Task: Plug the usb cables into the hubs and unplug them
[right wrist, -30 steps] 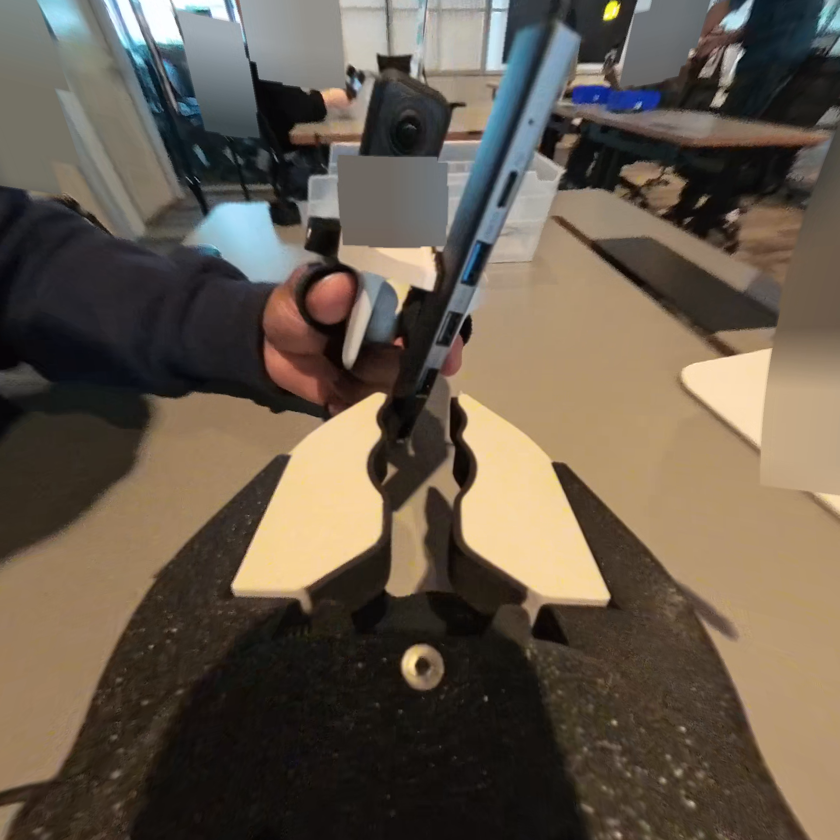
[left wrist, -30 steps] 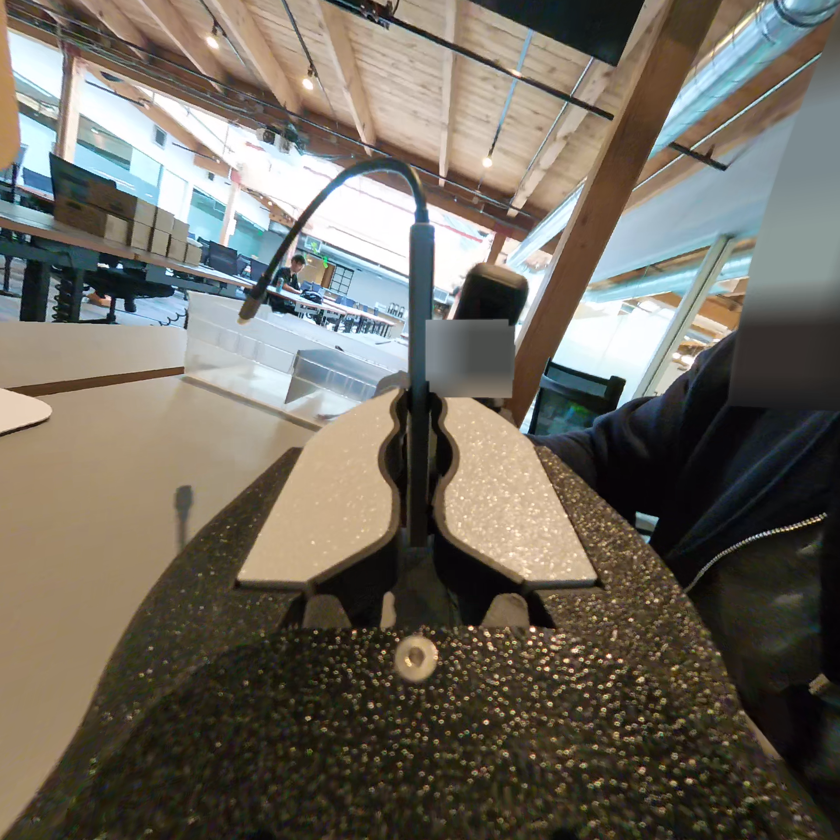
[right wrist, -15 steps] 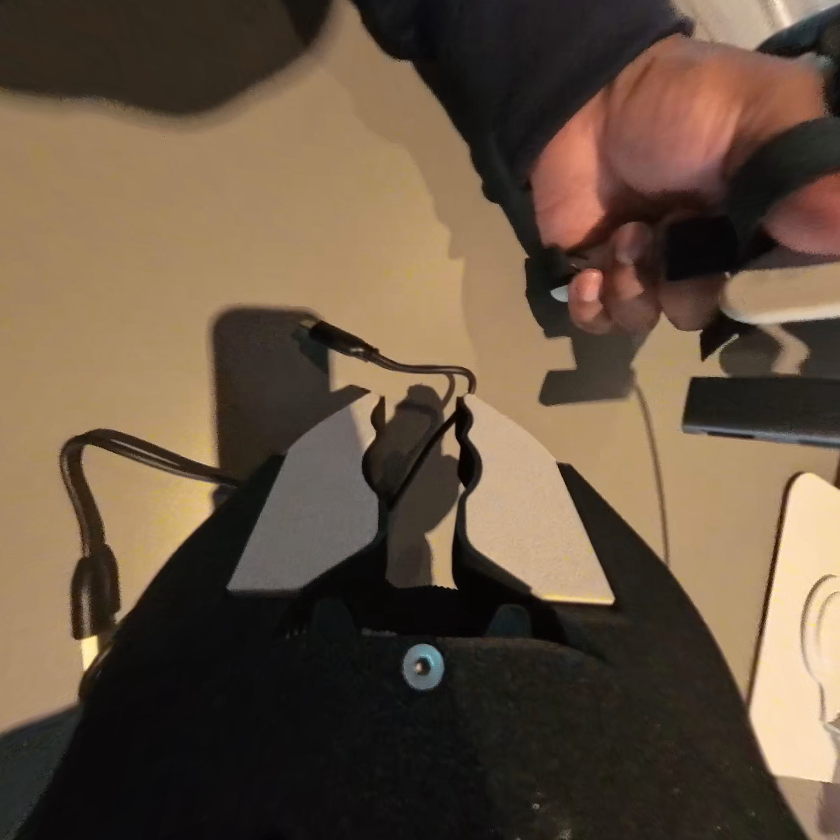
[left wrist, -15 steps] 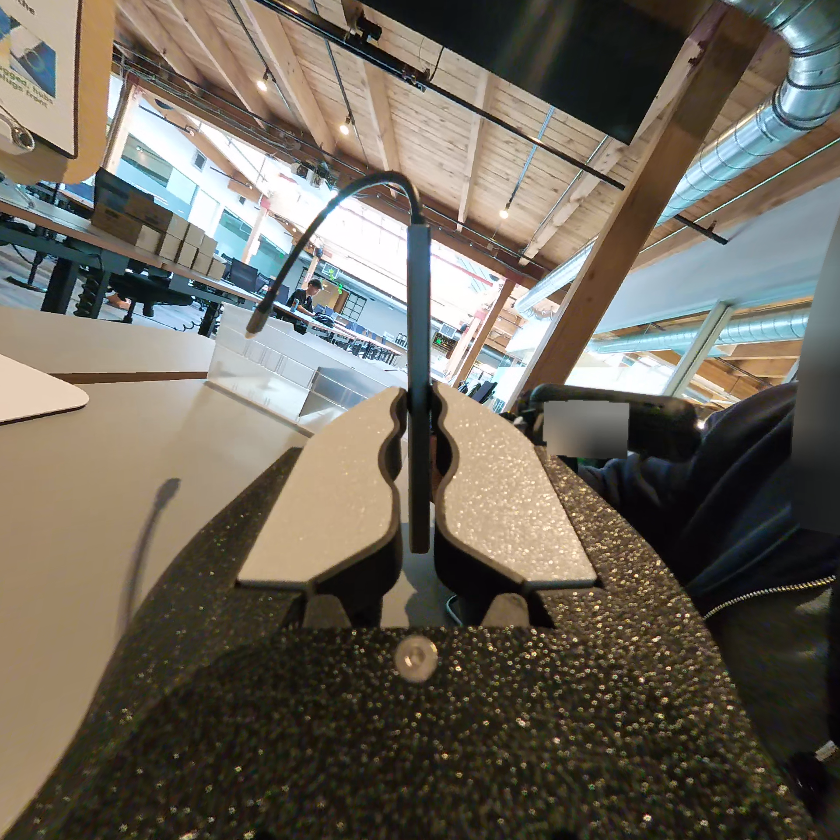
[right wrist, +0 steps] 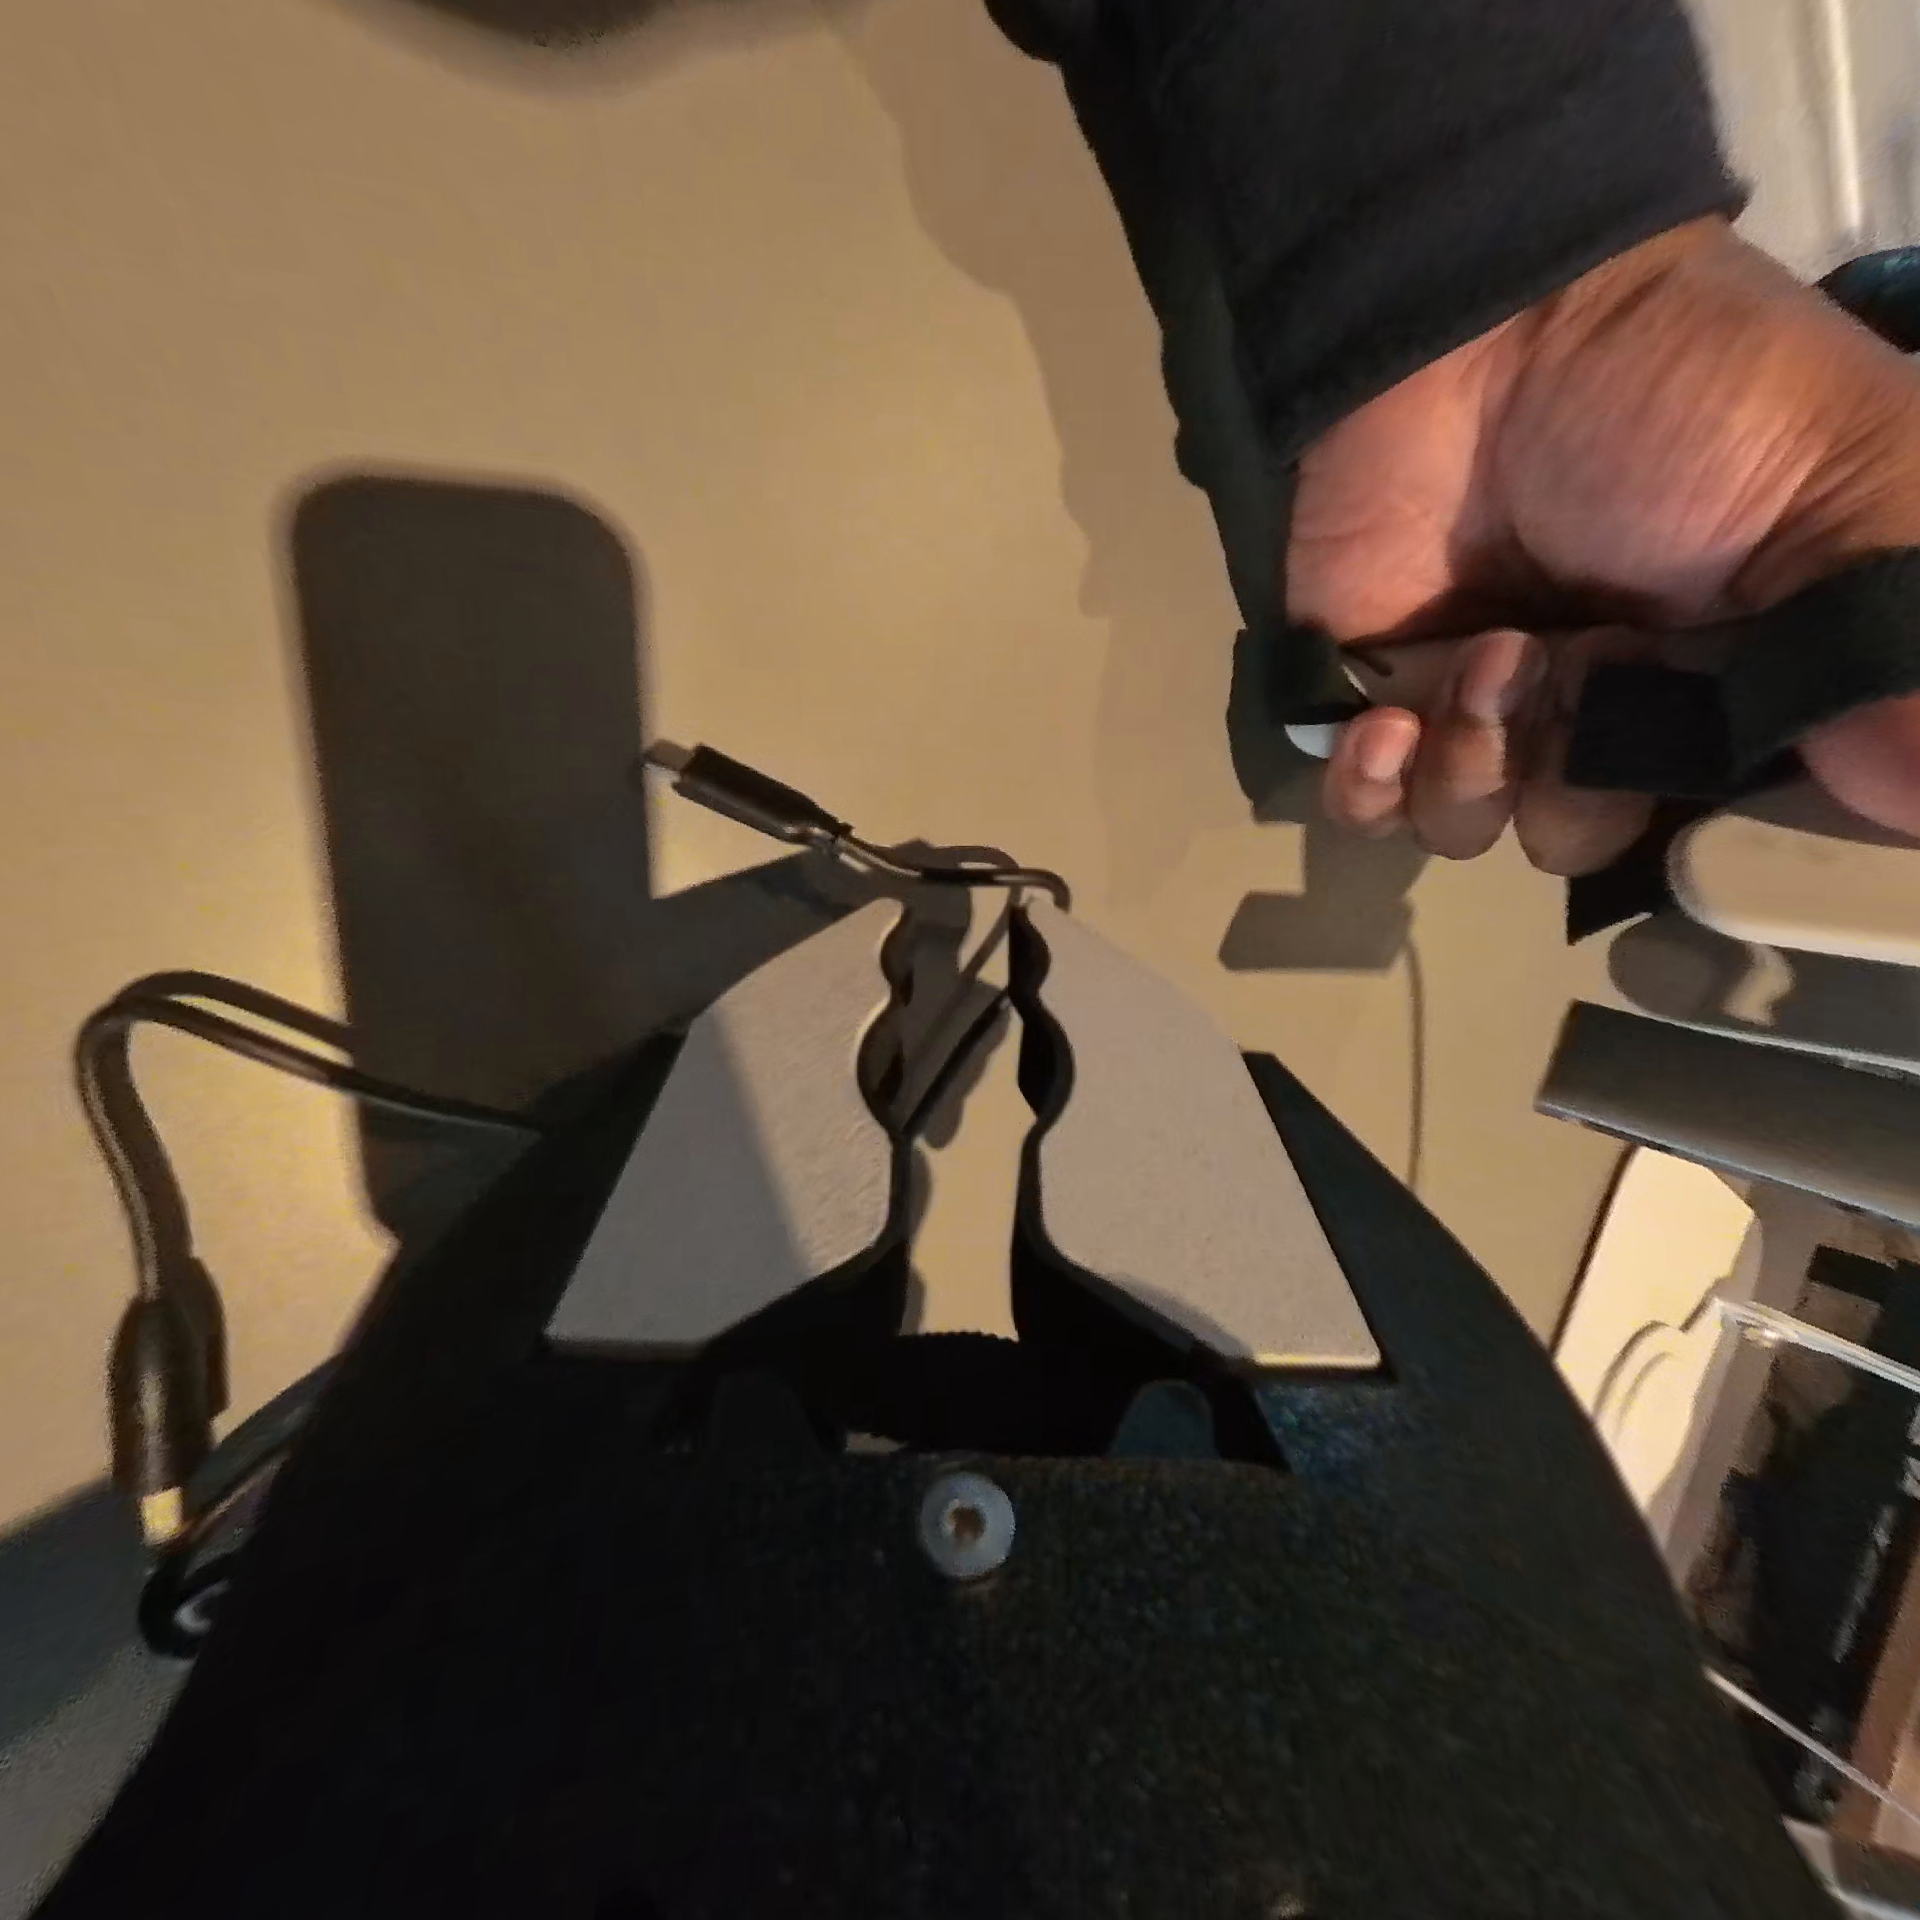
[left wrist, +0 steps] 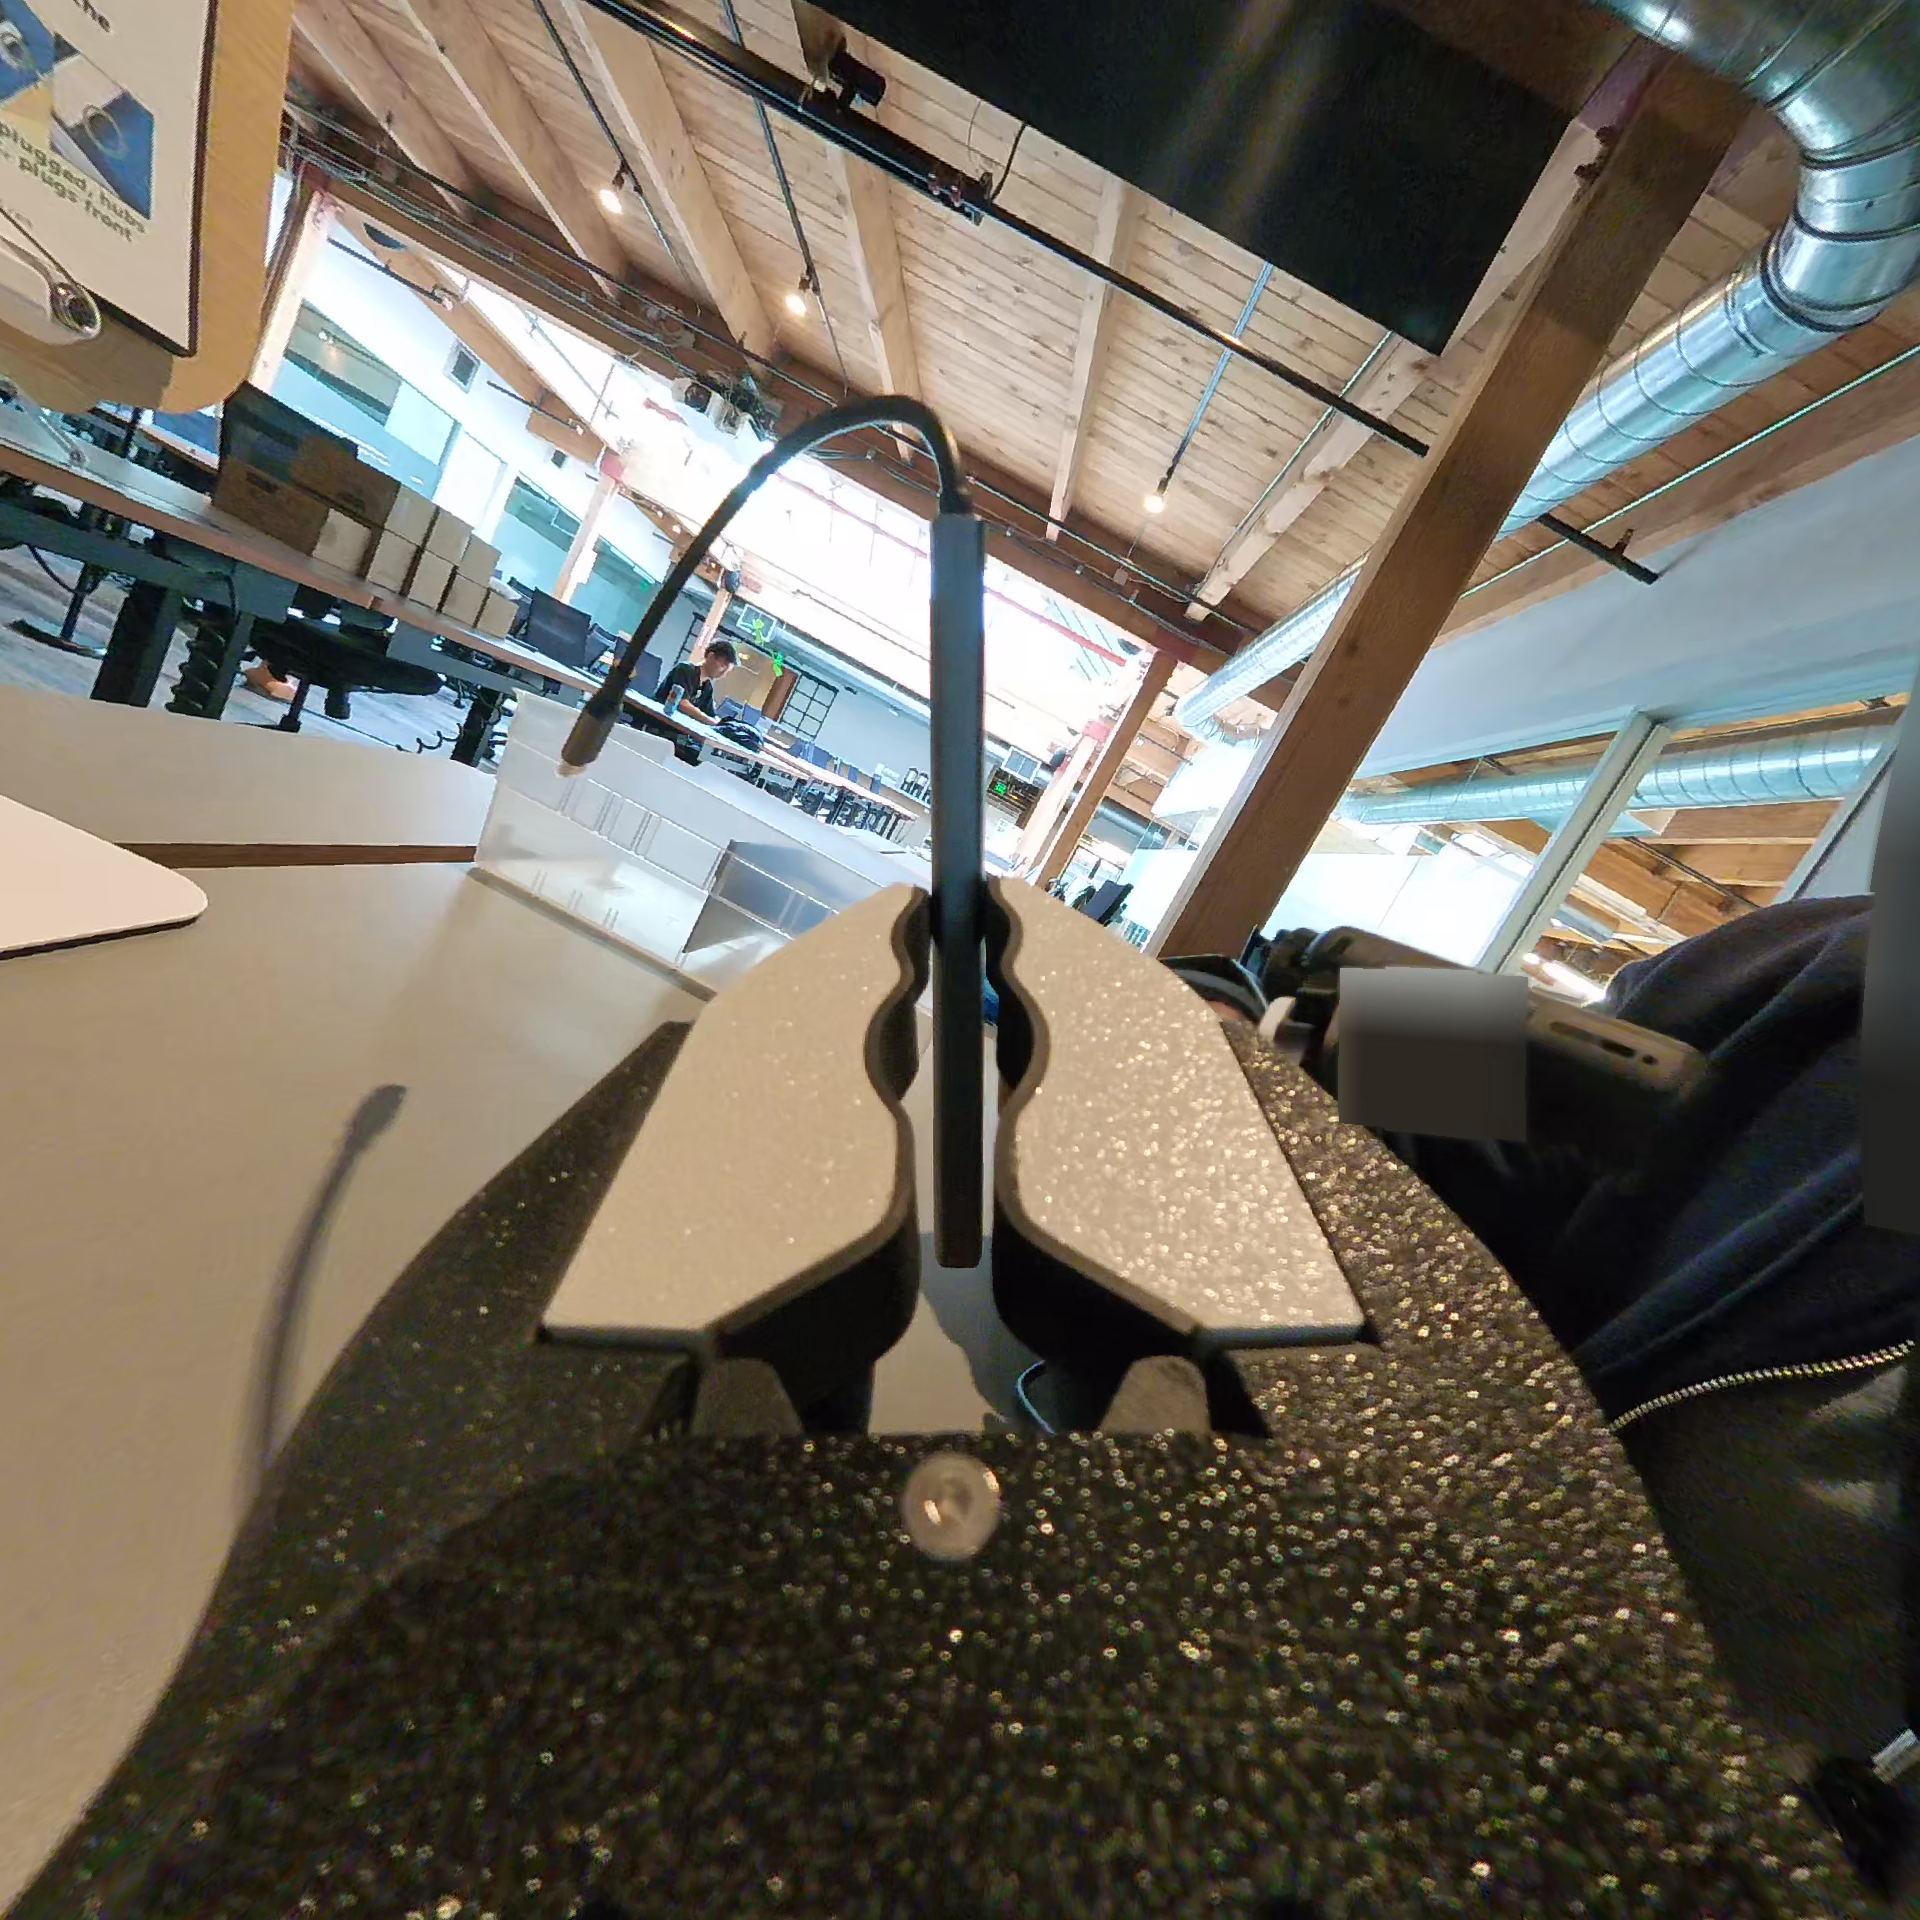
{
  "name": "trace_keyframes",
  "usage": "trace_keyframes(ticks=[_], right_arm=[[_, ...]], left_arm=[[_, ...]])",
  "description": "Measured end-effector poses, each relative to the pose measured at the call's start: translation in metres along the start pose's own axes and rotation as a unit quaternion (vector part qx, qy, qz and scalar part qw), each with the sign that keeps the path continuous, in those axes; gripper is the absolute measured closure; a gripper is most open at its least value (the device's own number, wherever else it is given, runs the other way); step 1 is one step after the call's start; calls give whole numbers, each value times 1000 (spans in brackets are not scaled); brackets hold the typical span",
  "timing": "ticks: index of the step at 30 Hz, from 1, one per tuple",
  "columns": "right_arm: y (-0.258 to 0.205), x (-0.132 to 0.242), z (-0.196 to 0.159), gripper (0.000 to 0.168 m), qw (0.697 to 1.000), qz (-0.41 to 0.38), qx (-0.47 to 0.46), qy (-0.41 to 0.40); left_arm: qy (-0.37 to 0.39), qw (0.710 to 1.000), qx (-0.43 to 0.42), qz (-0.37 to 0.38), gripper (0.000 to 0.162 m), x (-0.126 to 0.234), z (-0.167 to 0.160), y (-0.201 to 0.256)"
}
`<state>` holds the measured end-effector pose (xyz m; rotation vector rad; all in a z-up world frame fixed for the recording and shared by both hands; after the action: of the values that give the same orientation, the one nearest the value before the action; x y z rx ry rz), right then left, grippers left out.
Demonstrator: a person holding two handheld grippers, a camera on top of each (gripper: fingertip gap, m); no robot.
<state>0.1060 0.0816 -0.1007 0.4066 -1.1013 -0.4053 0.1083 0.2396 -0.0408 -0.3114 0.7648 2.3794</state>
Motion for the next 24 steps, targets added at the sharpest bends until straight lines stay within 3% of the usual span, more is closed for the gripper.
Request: trace_keyframes(ticks=[6,11,24], right_arm=[[-7,8,22,153,1000,11,24,7],[-20,-7,13,152,997,45,41,-49],[-24,-7,20,150,992,35,86,-83]], left_arm=[[1,1000,2,0,153,0,0,0],[1,1000,3,0,153,0,0,0],[2,1000,5,2,153,1,1,-1]])
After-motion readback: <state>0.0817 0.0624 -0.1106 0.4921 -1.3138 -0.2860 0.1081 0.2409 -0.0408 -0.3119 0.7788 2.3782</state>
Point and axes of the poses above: each gripper's, where its closed fingertips meet, x back along the fingers, z out of its top, y = z × x across the jaws, the point moved 5 cm from there along x, back along the fingers, and after that the axes turned 3 degrees about -z, right-handed, at the moved point
